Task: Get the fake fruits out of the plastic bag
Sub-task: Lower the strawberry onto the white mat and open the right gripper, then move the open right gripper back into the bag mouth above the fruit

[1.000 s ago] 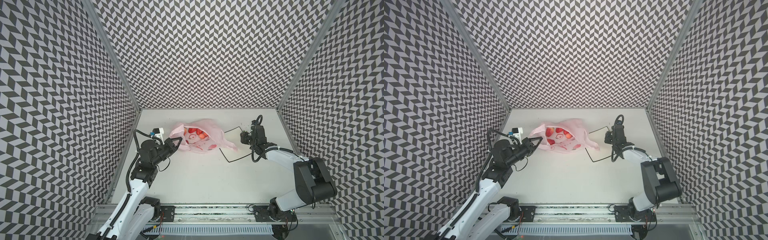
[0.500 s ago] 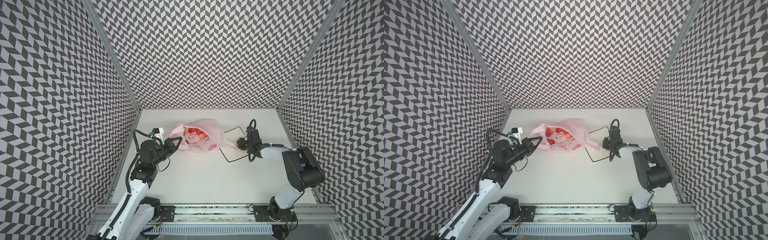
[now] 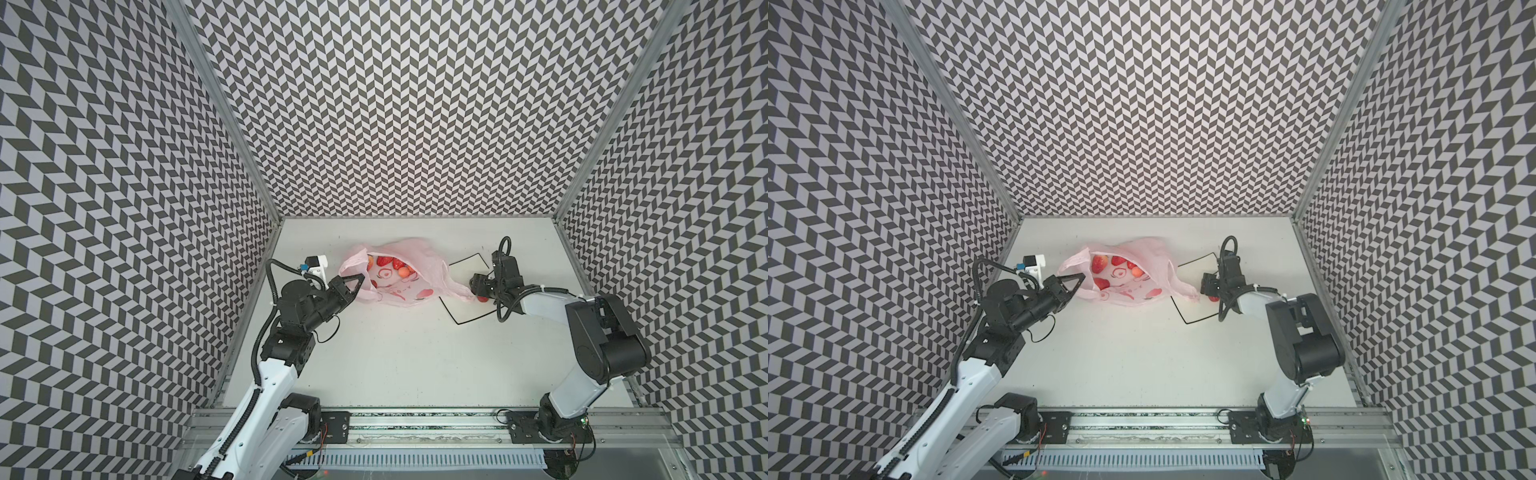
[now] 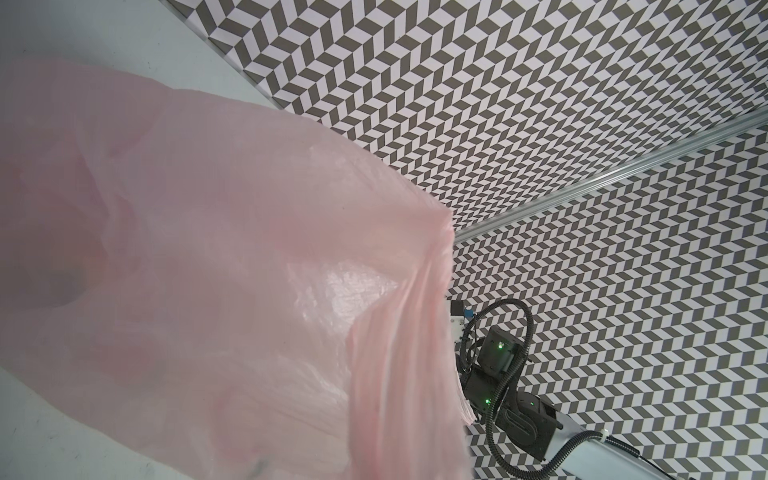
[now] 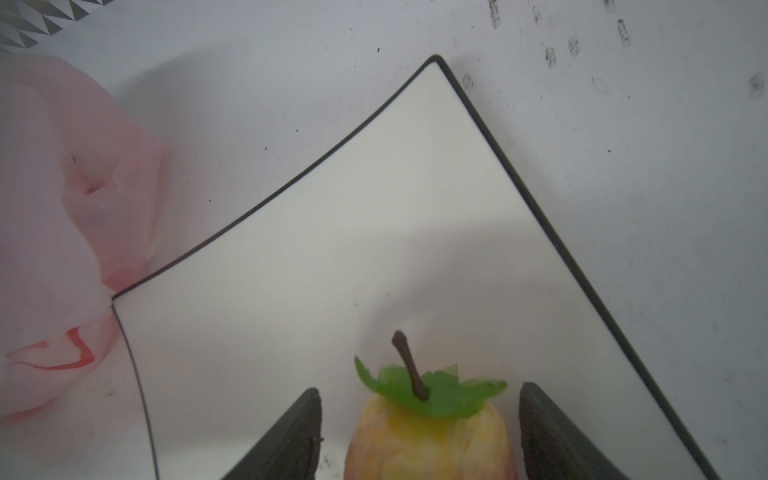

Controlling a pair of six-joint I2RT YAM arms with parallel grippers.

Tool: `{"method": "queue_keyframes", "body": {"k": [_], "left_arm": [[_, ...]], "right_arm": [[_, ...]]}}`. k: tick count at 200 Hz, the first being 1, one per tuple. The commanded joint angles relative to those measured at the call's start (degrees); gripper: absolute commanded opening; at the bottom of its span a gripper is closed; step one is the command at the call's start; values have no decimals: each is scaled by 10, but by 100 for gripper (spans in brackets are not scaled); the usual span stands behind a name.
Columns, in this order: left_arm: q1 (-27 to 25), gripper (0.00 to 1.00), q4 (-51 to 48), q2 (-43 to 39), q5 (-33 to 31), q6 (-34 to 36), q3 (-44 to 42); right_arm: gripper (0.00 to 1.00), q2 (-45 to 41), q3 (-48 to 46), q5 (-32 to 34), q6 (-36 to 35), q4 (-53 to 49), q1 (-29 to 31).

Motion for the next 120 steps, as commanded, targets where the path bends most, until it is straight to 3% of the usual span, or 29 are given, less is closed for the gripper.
{"method": "queue_keyframes", "body": {"k": [1, 49, 80, 120], "left_arm": [[1, 0, 22, -3, 7, 10, 0], [1, 0, 22, -5, 6, 24, 1], [1, 0, 19, 3, 7, 35, 8], [1, 0, 11, 6, 0, 47, 14]], "right_arm": [[75, -50, 10, -12, -6, -11, 0], [74, -162, 27, -25, 4, -45, 0], [71, -256, 14, -24, 41, -7, 4], [66, -325, 34, -2, 6, 41, 65]]}}
